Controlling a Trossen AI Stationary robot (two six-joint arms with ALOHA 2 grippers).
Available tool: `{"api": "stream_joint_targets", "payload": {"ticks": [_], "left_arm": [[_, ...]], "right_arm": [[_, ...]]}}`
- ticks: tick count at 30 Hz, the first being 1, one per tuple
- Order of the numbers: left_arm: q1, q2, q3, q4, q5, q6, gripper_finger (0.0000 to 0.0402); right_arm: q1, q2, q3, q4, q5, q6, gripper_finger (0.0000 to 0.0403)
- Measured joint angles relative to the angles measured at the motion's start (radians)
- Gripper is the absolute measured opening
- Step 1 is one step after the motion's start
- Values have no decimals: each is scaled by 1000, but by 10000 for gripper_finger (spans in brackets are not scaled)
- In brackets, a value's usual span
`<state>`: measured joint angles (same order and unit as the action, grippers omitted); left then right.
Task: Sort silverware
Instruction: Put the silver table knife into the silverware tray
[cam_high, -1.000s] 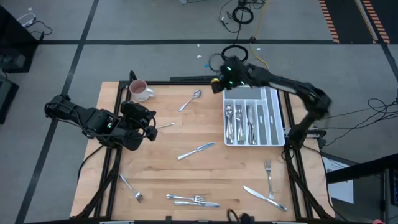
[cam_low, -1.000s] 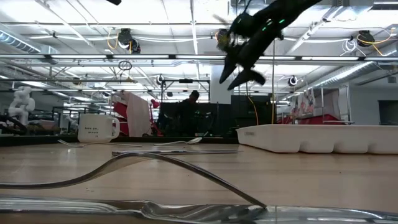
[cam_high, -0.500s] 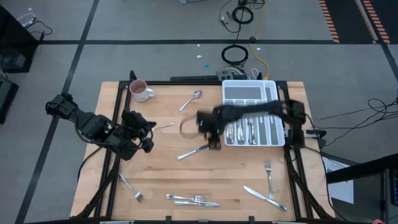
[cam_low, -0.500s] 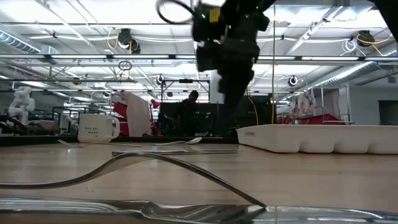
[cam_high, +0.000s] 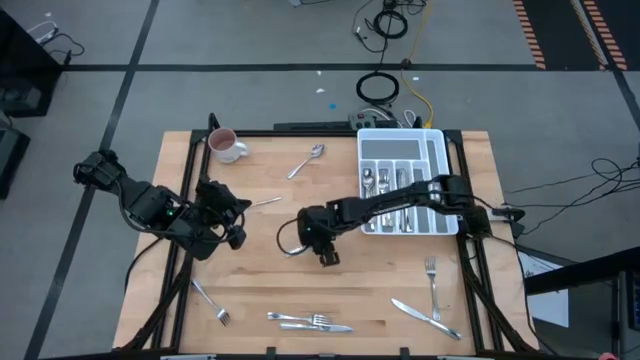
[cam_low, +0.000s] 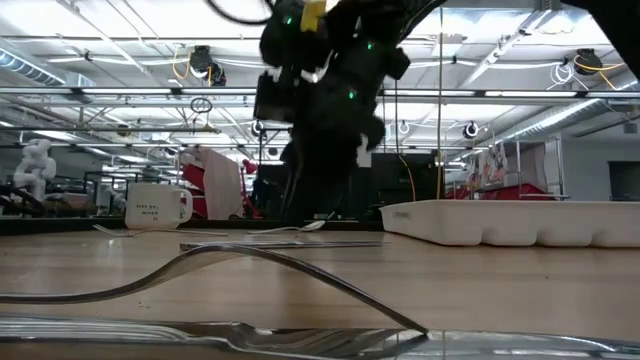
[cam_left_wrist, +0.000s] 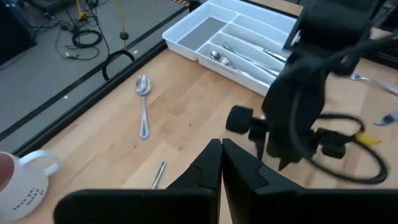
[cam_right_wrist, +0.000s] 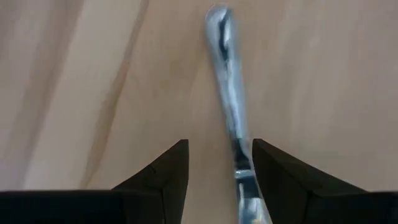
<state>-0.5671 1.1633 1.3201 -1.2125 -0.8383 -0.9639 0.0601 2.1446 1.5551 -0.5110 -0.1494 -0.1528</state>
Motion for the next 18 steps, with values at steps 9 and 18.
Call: {"api": "stream_joint_targets", "payload": {"ticks": [9, 18], "left_arm": [[-44, 0, 0, -7, 0, -26, 18], [-64, 0, 0, -8, -9, -27, 18]], "right_arm": [[-10, 111, 66, 19, 9, 5, 166], [-8, 131, 69, -77, 81, -17, 58]]}}
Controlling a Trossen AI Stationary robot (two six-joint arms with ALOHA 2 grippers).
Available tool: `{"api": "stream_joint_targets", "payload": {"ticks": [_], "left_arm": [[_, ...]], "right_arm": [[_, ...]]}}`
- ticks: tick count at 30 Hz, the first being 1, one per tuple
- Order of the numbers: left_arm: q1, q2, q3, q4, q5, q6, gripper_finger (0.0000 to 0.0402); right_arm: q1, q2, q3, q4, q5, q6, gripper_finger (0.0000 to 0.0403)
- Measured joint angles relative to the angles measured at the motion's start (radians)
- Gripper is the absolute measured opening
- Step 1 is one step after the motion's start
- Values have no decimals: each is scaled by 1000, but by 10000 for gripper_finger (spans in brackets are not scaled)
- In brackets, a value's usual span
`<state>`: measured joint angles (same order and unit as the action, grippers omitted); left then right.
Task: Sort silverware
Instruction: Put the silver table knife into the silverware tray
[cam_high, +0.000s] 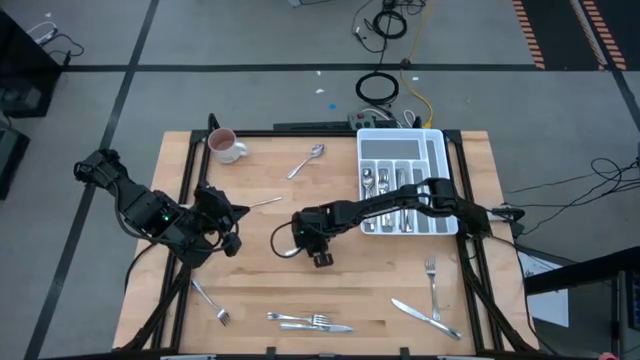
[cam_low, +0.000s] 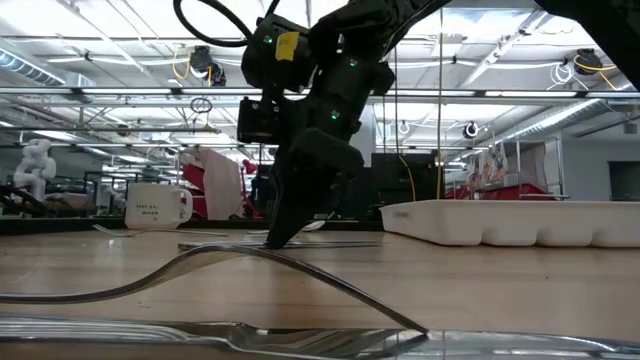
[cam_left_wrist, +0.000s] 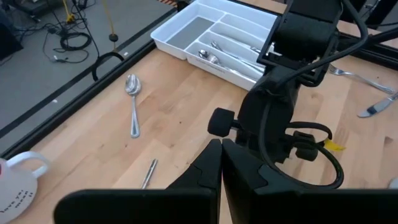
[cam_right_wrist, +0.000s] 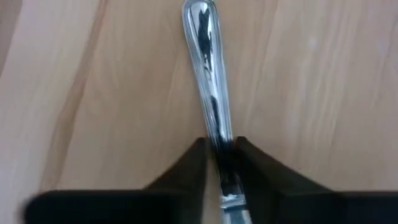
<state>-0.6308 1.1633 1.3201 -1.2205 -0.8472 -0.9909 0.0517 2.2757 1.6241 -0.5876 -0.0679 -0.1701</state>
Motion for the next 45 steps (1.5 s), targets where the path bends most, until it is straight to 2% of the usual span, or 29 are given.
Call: {"api": "stream_joint_targets", "payload": {"ticks": [1, 3, 9, 17, 24, 28, 36, 42, 45], "left_arm": [[0, 0, 0, 0, -2, 0, 18], [0, 0, 0, 0, -2, 0, 18], [0, 0, 0, 0, 2, 0, 18], [0, 0, 0, -32, 5, 2, 18], [0, 0, 0, -50, 6, 2, 18], [0, 0, 0, -59, 6, 3, 18], [0, 0, 0, -85, 4, 4, 18], [0, 0, 0, -92, 1, 4, 18], [0, 0, 0, -93, 1, 2, 18]], "right_arm": [[2, 6, 0, -6, 2, -7, 34], [3, 11, 1, -8, 8, -8, 13], [5, 0, 15, -10, 9, 45, 3], [4, -36, 148, -56, 0, 130, 1], [9, -43, 267, -134, 3, 125, 0], [1, -45, 293, -285, 43, 85, 0], [13, -58, 292, -688, 246, -92, 0], [22, -130, 294, -821, 309, -133, 0], [42, -185, 279, -864, 304, -183, 0]]}}
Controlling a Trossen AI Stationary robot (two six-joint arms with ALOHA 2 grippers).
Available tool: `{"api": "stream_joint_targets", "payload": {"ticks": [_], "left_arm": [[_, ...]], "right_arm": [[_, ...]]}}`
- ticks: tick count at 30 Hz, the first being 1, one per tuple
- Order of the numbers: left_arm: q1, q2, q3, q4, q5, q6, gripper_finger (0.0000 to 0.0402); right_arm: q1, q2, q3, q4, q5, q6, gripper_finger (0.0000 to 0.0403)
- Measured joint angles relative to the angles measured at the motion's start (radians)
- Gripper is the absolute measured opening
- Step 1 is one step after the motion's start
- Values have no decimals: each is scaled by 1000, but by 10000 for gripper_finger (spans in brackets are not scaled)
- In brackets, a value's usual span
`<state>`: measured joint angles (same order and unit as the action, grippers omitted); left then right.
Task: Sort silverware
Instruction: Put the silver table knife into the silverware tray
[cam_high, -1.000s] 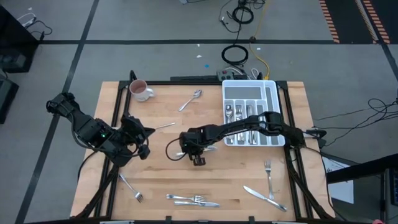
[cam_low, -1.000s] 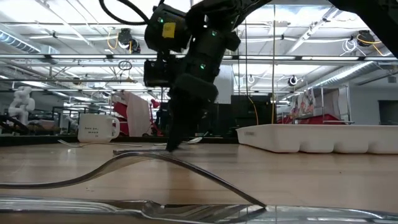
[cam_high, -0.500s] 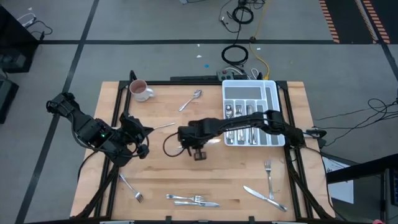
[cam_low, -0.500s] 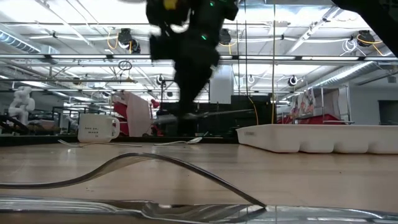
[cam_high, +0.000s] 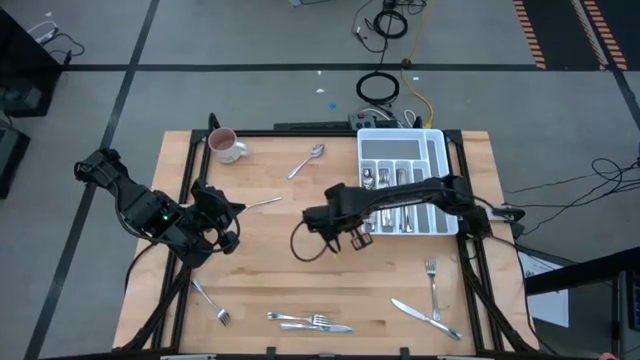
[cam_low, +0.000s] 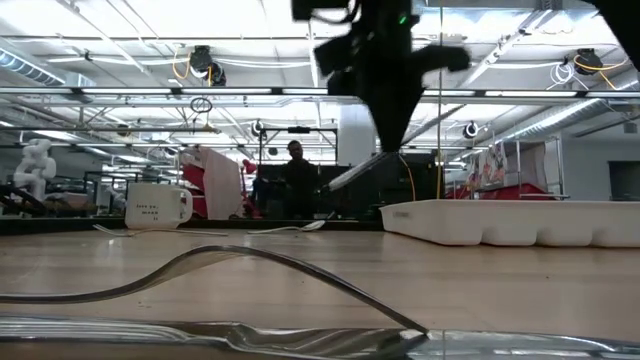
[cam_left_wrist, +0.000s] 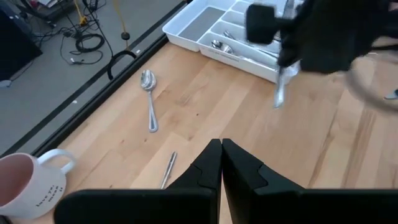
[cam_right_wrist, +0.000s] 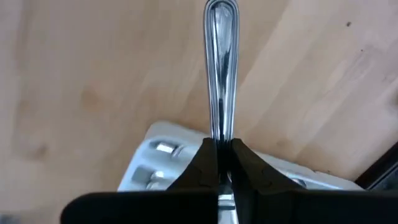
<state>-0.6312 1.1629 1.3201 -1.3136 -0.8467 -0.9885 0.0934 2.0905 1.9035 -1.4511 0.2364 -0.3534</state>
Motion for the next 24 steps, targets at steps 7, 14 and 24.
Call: {"api": "stream_joint_targets", "payload": {"ticks": [7, 14, 24], "left_arm": [[0, 0, 0, 2, -21, -1, 18], [0, 0, 0, 6, -84, -2, 18], [3, 0, 0, 22, -117, -78, 18]], "right_arm": [[22, -258, -246, -17, 0, -84, 0], [23, -528, -583, -36, 30, -315, 0], [-36, -690, -841, -30, 126, -639, 0]]}}
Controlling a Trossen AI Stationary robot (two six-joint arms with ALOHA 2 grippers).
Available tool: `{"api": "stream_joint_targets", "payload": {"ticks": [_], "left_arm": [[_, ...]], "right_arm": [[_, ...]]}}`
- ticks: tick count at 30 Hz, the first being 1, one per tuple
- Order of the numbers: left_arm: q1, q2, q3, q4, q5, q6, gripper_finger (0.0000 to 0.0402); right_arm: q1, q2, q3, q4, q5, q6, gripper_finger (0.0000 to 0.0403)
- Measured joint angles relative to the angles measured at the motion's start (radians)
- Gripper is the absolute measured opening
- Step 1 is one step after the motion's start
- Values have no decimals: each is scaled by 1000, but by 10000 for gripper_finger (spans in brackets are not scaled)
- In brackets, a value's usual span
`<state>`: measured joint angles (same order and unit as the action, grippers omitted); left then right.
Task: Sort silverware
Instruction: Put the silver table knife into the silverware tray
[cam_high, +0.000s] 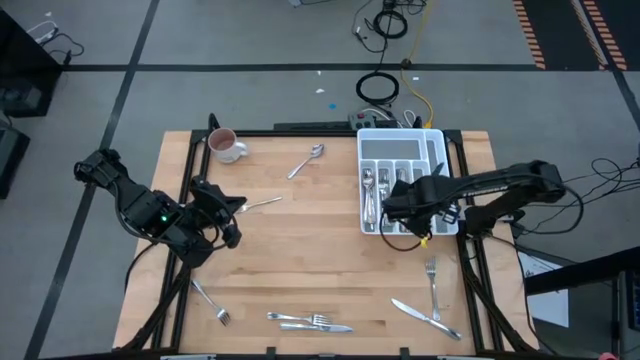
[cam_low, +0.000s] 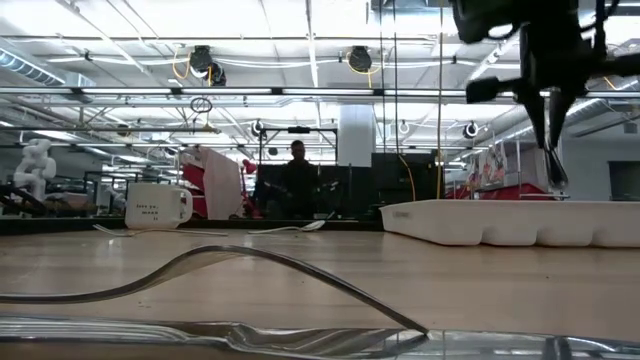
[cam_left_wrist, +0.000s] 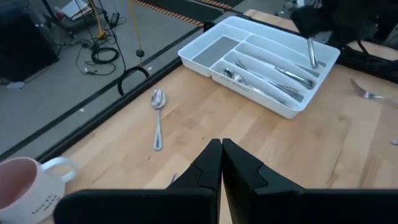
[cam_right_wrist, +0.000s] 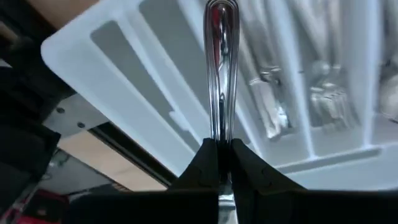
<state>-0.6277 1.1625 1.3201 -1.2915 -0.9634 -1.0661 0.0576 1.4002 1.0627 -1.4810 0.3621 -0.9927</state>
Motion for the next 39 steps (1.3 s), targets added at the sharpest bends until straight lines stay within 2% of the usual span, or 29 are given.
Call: {"api": "stream_joint_targets", "payload": {"ticks": [6, 19, 31, 39], "left_arm": [[0, 0, 0, 0, 0, -29, 18], [0, 0, 0, -1, -7, -55, 18], [0, 0, 0, -9, -7, -55, 18], [0, 0, 0, -12, -7, -54, 18]], "right_arm": [[-31, 0, -92, 132, 10, -106, 0], [-108, 0, -164, 330, -4, -315, 0], [-197, 46, -224, 490, -80, -506, 0], [-249, 123, -228, 567, -145, -539, 4]]}}
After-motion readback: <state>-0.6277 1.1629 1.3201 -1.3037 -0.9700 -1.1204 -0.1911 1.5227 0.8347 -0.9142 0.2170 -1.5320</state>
